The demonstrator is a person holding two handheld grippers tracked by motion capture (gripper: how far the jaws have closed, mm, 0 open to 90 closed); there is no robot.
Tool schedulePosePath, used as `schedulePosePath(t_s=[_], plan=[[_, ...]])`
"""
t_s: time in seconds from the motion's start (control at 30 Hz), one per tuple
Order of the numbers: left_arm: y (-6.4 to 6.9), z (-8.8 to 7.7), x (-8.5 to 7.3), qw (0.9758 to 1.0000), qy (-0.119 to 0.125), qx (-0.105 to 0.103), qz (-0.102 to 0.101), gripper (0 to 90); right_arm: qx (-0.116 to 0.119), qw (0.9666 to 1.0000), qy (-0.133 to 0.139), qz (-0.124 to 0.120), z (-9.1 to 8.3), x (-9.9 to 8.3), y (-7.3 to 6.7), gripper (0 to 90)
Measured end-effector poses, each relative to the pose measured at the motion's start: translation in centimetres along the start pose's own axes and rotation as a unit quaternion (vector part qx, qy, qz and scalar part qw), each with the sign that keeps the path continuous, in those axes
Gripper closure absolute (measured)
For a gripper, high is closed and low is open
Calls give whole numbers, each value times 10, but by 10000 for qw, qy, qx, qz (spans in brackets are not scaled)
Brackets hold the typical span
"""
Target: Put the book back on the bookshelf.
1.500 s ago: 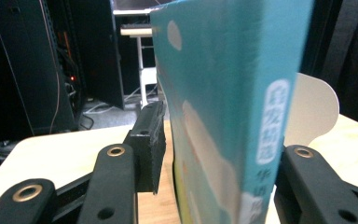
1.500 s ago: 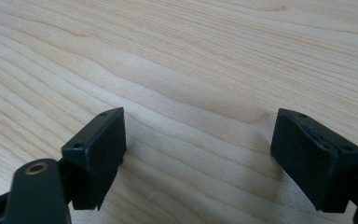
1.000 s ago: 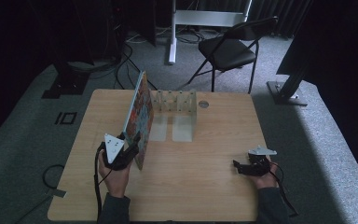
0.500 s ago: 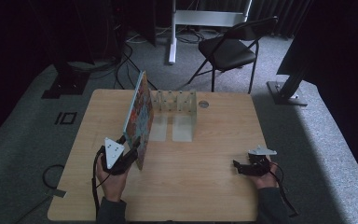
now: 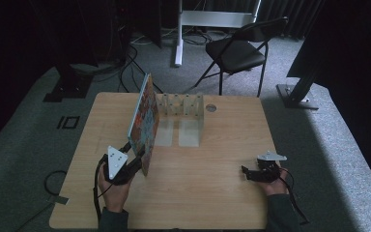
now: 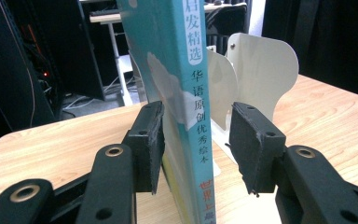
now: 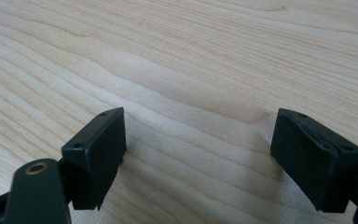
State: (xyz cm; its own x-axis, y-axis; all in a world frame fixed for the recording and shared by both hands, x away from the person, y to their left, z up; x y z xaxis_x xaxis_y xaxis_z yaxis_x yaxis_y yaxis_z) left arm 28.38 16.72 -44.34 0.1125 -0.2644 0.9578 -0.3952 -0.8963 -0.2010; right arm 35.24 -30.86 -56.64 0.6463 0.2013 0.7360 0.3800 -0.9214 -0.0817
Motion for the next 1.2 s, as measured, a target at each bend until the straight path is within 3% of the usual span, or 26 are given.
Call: schedulePosePath(t_s=[0.53,0.8,1.2], plan=[[-2,-17,-12,9999,36,122,-105,575,0,10000,0,-1,0,0,0,178],[2,-25,-17,9999,-44,89,-18,650,0,10000,-1,0,0,0,0,178],[5,-32,-25,9998,-171,9,-50,650,0,10000,-1,-1,0,0,0,178]])
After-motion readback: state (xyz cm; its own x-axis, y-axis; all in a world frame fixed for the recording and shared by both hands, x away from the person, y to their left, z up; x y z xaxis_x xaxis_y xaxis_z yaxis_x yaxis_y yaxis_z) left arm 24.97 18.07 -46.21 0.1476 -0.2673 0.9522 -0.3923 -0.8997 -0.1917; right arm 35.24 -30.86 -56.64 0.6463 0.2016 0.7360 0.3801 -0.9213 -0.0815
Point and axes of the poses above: each handheld gripper's, and its own axes: z roughly forward along the jaws, x roughly out of its top, y roughly to its right, the point moved 2 cm from there along z, roughly forward along the jaws, and after that the axes turned 6 degrees about z, right-handed, at the moved point
